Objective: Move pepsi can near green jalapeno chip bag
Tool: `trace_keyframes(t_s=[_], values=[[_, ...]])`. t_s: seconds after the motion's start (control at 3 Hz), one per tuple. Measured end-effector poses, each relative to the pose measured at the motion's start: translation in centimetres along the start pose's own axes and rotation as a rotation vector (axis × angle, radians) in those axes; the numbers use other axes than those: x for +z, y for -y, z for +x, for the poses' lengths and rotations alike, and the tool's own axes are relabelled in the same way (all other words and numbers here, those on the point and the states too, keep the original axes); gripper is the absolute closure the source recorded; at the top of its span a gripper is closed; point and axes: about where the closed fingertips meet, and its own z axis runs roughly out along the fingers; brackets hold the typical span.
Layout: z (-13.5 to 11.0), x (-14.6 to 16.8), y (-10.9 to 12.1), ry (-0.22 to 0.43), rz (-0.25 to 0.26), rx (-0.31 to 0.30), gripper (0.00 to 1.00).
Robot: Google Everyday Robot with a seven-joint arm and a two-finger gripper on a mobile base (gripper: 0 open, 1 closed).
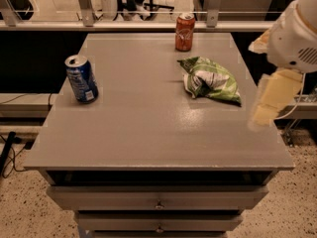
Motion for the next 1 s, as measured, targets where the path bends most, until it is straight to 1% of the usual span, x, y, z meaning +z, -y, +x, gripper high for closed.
trace_keyframes(t_s=[0.33, 0.67, 1.0], values=[[-9.6, 4.6, 1.2, 0.194, -0.033, 0.006, 0.00], [-16.6, 6.1, 2.9, 0.321, -0.026, 0.020, 0.00], [-16.6, 6.0, 2.9, 0.321, -0.025, 0.020, 0.00]])
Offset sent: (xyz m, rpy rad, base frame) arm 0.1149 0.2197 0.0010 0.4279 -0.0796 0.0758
